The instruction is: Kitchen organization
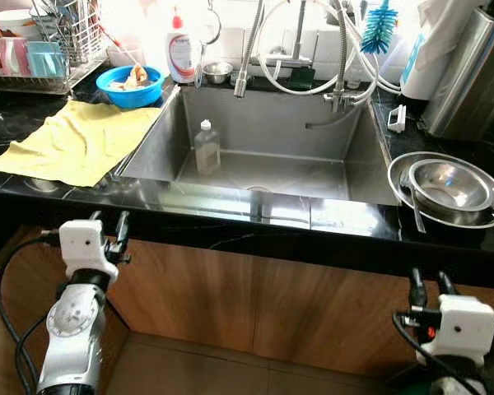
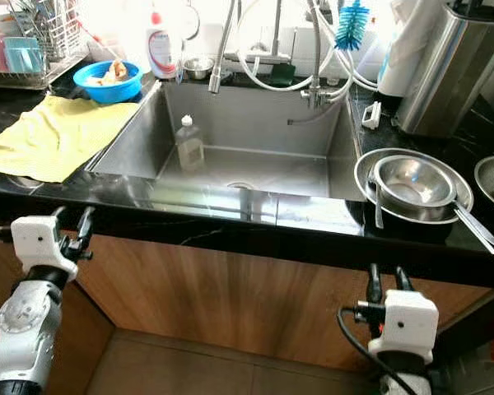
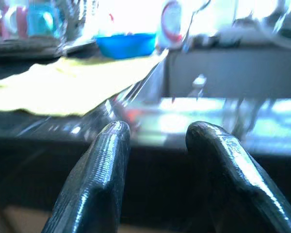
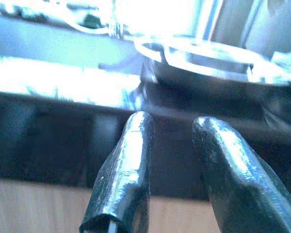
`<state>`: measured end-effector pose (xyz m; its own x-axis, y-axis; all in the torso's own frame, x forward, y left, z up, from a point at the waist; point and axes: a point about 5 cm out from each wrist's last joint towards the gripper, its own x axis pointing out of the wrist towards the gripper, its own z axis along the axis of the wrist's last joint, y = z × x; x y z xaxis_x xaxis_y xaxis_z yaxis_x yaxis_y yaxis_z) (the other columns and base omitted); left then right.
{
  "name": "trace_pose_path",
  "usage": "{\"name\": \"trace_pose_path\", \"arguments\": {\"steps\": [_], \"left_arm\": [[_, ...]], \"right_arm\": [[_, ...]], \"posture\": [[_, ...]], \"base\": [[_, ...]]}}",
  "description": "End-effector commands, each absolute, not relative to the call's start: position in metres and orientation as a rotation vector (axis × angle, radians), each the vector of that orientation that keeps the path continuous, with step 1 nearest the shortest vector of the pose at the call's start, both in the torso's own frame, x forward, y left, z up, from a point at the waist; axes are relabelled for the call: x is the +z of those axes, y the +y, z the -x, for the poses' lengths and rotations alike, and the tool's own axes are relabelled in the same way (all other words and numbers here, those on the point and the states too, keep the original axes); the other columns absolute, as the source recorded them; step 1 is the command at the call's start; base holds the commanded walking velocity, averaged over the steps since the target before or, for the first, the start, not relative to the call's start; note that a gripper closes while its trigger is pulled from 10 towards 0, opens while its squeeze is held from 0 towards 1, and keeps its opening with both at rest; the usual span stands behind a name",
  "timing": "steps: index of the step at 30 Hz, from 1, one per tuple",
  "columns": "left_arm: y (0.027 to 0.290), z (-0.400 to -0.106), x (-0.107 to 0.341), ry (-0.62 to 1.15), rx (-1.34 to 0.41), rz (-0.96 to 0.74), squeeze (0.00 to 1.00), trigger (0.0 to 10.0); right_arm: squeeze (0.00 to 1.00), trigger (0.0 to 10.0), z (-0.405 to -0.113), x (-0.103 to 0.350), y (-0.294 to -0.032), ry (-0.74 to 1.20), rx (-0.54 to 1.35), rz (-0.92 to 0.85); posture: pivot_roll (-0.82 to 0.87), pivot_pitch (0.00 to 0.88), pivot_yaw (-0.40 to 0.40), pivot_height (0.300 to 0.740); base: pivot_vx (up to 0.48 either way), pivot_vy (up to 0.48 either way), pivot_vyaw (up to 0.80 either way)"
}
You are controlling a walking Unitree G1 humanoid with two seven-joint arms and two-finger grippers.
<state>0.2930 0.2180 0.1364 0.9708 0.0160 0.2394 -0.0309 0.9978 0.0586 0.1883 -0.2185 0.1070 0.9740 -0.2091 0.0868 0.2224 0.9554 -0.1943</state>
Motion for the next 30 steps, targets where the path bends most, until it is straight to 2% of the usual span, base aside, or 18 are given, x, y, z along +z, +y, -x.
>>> {"name": "trace_pose_path", "arguments": {"steps": [1,6,9,15,21,23,24,25,30], "left_arm": [[0.210,-0.297,0.145,-0.267,-0.005,-0.052,0.00,10.0],[0.208,-0.296,0.135,-0.221,-0.011,-0.048,0.00,10.0],[0.216,-0.288,0.123,-0.170,-0.005,-0.084,0.00,10.0],[0.252,-0.262,0.100,-0.055,0.078,-0.164,0.00,10.0],[0.266,-0.250,0.086,0.011,0.105,-0.190,0.00,10.0],[0.271,-0.241,0.056,0.182,0.063,-0.213,0.00,10.0],[0.271,-0.241,0.056,0.182,0.063,-0.213,0.00,10.0],[0.271,-0.234,0.030,0.334,0.010,-0.237,0.00,10.0],[0.261,-0.237,0.007,0.461,-0.056,-0.264,0.00,10.0]], "right_arm": [[0.00,10.0,-0.191,0.114,-0.221,-0.080,-0.235,0.211],[0.00,10.0,-0.198,0.122,-0.220,-0.104,-0.238,0.208],[0.00,10.0,-0.199,0.123,-0.219,-0.106,-0.240,0.205],[0.00,10.0,-0.198,0.123,-0.218,-0.091,-0.248,0.201],[0.00,10.0,-0.199,0.124,-0.218,-0.091,-0.253,0.199],[0.00,10.0,-0.203,0.126,-0.216,-0.099,-0.251,0.200],[0.00,10.0,-0.203,0.126,-0.216,-0.099,-0.251,0.200],[0.00,10.0,-0.207,0.128,-0.215,-0.106,-0.245,0.202],[0.00,10.0,-0.212,0.127,-0.209,-0.103,-0.216,0.208]], "posture": [[-0.12,0.000,0.022,0.740],[-0.13,0.000,0.026,0.740],[-0.12,0.000,0.026,0.740],[-0.10,0.000,0.029,0.740],[-0.10,0.000,0.033,0.740],[-0.10,0.000,0.035,0.740],[-0.10,0.000,0.035,0.740],[-0.10,0.000,0.035,0.740],[-0.11,0.000,0.033,0.740]], "base": [[0.000,0.000,0.00],[0.000,0.000,0.00],[0.000,0.000,0.00],[0.000,0.000,0.00],[0.000,0.000,0.00],[0.000,0.000,0.00],[0.000,0.000,0.00],[0.000,0.000,0.00],[0.000,0.000,0.00]]}}
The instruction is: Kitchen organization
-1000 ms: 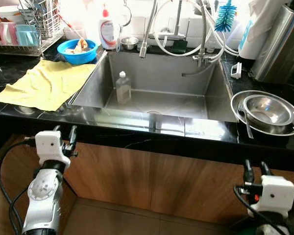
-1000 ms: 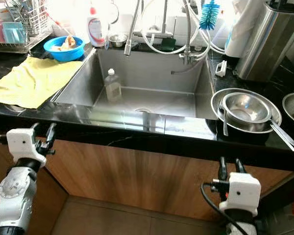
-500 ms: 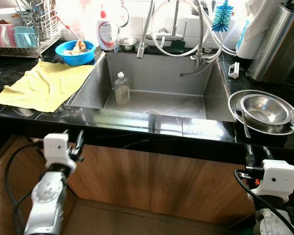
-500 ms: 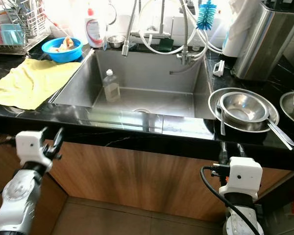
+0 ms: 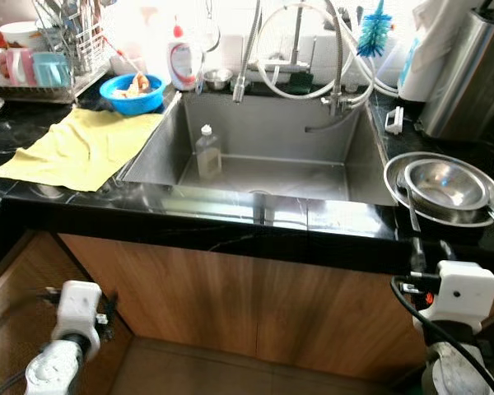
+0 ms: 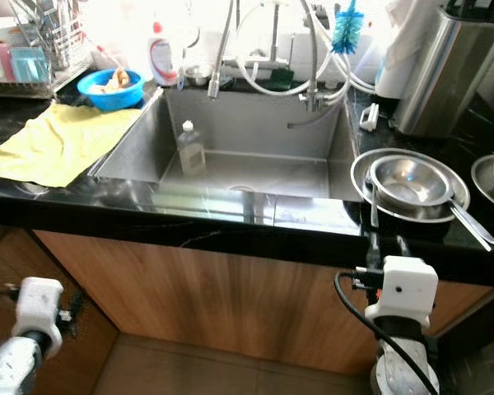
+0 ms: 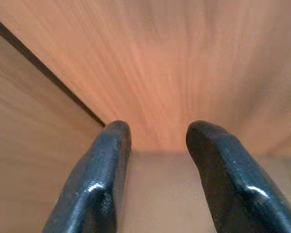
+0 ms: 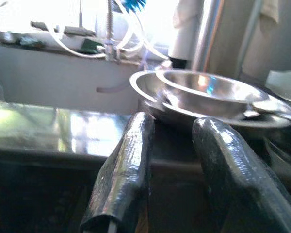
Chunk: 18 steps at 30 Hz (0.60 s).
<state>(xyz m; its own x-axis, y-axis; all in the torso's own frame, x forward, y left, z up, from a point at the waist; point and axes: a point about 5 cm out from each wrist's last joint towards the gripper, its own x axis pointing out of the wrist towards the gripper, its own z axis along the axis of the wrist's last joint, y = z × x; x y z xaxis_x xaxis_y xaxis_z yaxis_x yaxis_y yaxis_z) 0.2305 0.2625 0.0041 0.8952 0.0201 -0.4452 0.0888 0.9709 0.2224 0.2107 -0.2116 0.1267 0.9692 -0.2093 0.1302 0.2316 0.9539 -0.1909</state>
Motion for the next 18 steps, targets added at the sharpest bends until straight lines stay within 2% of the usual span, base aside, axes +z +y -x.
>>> {"name": "trace_pose_path", "arguments": {"steps": [1,7,9,11,12,18], "left_arm": [[0.254,-0.241,0.002,0.485,-0.085,-0.265,0.00,10.0],[0.241,-0.241,-0.012,0.569,-0.142,-0.294,0.00,10.0],[0.227,-0.240,-0.024,0.617,-0.194,-0.294,0.00,10.0],[0.227,-0.240,-0.024,0.617,-0.194,-0.294,0.00,10.0],[0.213,-0.239,-0.034,0.660,-0.233,-0.289,0.00,10.0],[0.204,-0.235,-0.042,0.697,-0.259,-0.286,0.00,10.0]], "right_arm": [[0.00,10.0,-0.212,0.125,-0.209,-0.099,-0.223,0.202],[0.00,10.0,-0.213,0.125,-0.206,-0.102,-0.220,0.201],[0.00,10.0,-0.215,0.130,-0.205,-0.119,-0.221,0.206],[0.00,10.0,-0.215,0.130,-0.205,-0.119,-0.221,0.206],[1.00,10.0,-0.217,0.134,-0.204,-0.139,-0.211,0.198],[1.00,10.0,-0.219,0.136,-0.204,-0.146,-0.214,0.203]], "posture": [[-0.10,0.000,0.032,0.740],[-0.11,0.000,0.031,0.740],[-0.12,0.000,0.031,0.740],[-0.12,0.000,0.031,0.740],[-0.13,0.000,0.028,0.740],[-0.13,0.000,0.023,0.740]], "base": [[0.000,0.000,0.00],[0.000,0.000,0.00],[0.000,0.000,0.00],[0.000,0.000,0.00],[0.000,0.000,0.00],[0.000,0.000,0.00]]}}
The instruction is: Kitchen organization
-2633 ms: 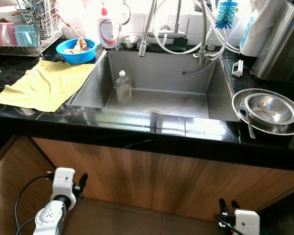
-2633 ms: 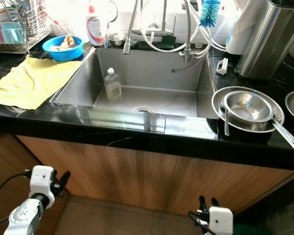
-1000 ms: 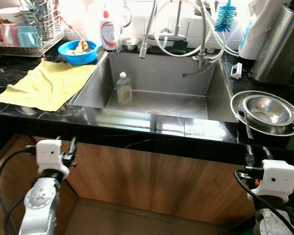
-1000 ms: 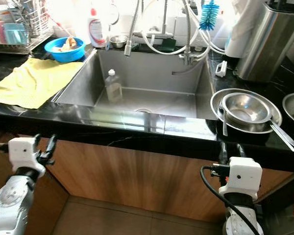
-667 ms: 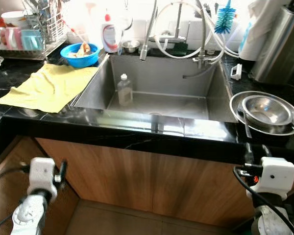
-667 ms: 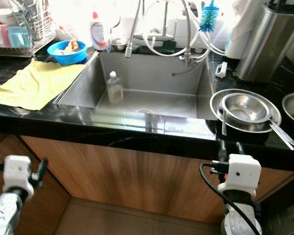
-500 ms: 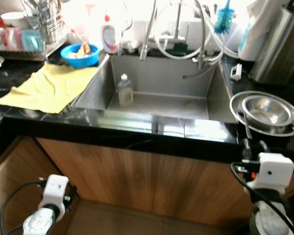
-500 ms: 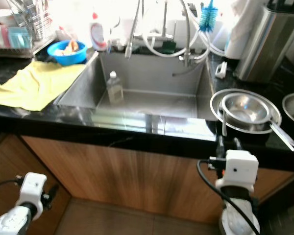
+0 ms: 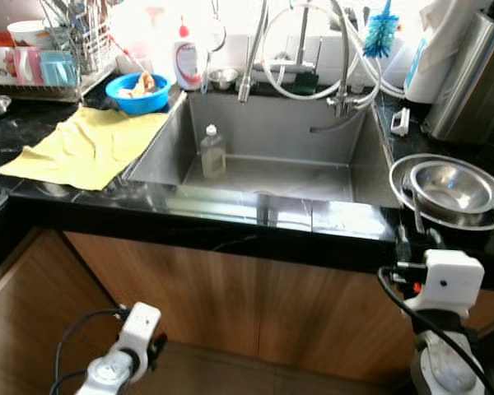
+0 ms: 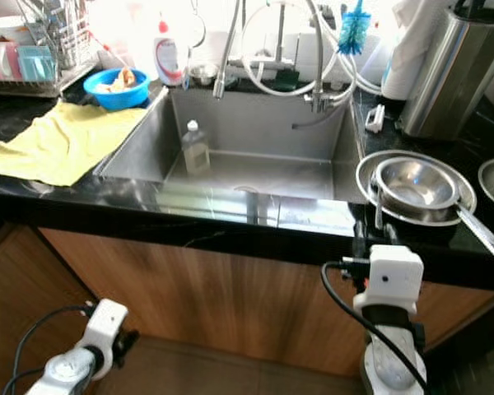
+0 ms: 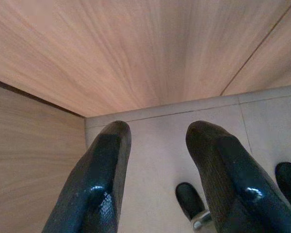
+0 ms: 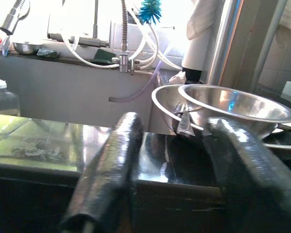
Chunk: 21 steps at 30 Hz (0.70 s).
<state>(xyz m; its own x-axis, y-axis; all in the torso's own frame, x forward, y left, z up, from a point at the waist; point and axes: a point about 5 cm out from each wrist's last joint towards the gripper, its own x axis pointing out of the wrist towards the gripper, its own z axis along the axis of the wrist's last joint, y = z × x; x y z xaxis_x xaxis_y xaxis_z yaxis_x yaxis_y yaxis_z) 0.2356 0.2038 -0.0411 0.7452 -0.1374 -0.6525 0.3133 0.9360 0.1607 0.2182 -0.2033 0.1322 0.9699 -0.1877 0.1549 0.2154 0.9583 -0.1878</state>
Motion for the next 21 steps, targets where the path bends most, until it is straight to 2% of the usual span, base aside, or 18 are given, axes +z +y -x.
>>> {"name": "trace_pose_path", "arguments": {"steps": [1,2,3,21], "left_arm": [[0.203,-0.235,-0.043,0.701,-0.261,-0.287,0.00,10.0],[0.203,-0.235,-0.043,0.701,-0.261,-0.287,0.00,10.0],[0.203,-0.234,-0.044,0.703,-0.263,-0.286,0.00,10.0],[0.197,-0.230,-0.049,0.714,-0.277,-0.273,0.00,10.0]], "right_arm": [[1.00,10.0,-0.219,0.136,-0.203,-0.144,-0.213,0.204],[1.00,10.0,-0.219,0.136,-0.203,-0.144,-0.213,0.204],[0.00,10.0,-0.221,0.136,-0.203,-0.143,-0.212,0.204],[0.00,10.0,-0.236,0.137,-0.203,-0.138,-0.220,0.191]], "posture": [[-0.13,0.000,0.023,0.740],[-0.13,0.000,0.023,0.740],[-0.13,0.000,0.024,0.740],[-0.14,0.000,0.029,0.740]], "base": [[0.000,0.000,0.00],[0.000,0.000,0.00],[0.000,0.000,0.00],[0.000,0.000,0.00]]}}
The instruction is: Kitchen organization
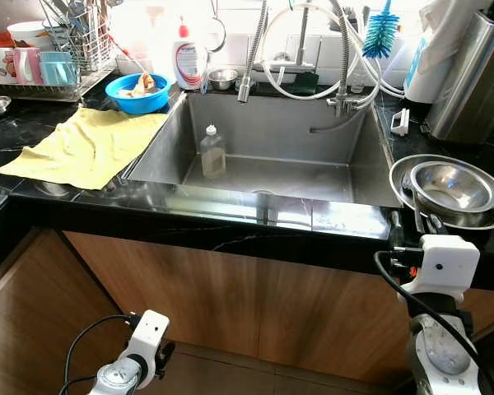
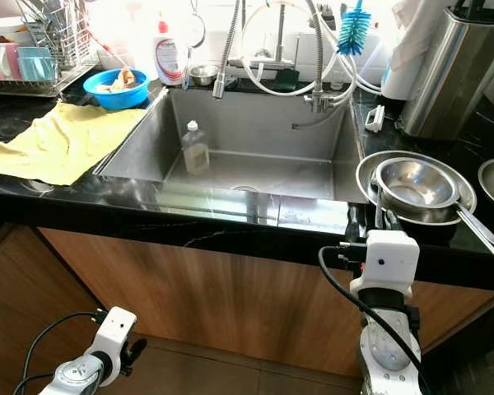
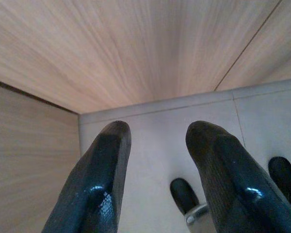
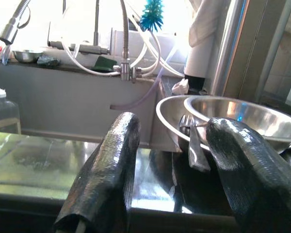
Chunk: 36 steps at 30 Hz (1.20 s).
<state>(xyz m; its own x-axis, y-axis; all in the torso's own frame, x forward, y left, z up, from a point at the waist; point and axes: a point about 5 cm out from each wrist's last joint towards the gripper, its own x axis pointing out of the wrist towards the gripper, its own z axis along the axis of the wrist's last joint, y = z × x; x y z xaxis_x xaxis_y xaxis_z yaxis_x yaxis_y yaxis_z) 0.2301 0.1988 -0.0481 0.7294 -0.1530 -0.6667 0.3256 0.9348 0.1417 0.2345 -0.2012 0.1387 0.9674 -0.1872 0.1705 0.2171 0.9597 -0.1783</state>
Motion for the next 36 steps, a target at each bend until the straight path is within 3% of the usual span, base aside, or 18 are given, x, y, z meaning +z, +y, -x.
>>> {"name": "trace_pose_path", "arguments": {"steps": [1,11,12,13,36], "left_arm": [[0.1973,-0.2298,-0.0491,0.715,-0.277,-0.273,0.00,10.0],[0.1956,-0.2310,-0.0489,0.716,-0.288,-0.278,0.00,10.0],[0.1956,-0.2310,-0.0489,0.715,-0.289,-0.279,0.00,10.0],[0.1956,-0.2310,-0.0489,0.715,-0.289,-0.279,0.00,10.0],[0.1995,-0.2302,-0.0481,0.706,-0.282,-0.269,0.00,10.0]], "right_arm": [[0.00,10.0,-0.2357,0.1365,-0.2033,-0.137,-0.220,0.190],[0.00,10.0,-0.2361,0.1327,-0.2035,-0.122,-0.229,0.189],[0.00,6.4,-0.2360,0.1325,-0.2034,-0.121,-0.228,0.189],[0.00,0.0,-0.2359,0.1325,-0.2032,-0.121,-0.228,0.189],[0.00,0.0,-0.2388,0.1334,-0.2015,-0.127,-0.227,0.170]], "posture": [[-0.14,0.000,0.029,0.740],[-0.14,0.000,0.038,0.740],[-0.14,0.000,0.038,0.740],[-0.14,0.000,0.038,0.740],[-0.13,0.000,0.038,0.740]], "base": [[0.000,0.000,0.00],[0.000,0.000,0.00],[0.000,0.000,0.00],[0.000,0.000,0.00],[0.000,0.000,0.00]]}}
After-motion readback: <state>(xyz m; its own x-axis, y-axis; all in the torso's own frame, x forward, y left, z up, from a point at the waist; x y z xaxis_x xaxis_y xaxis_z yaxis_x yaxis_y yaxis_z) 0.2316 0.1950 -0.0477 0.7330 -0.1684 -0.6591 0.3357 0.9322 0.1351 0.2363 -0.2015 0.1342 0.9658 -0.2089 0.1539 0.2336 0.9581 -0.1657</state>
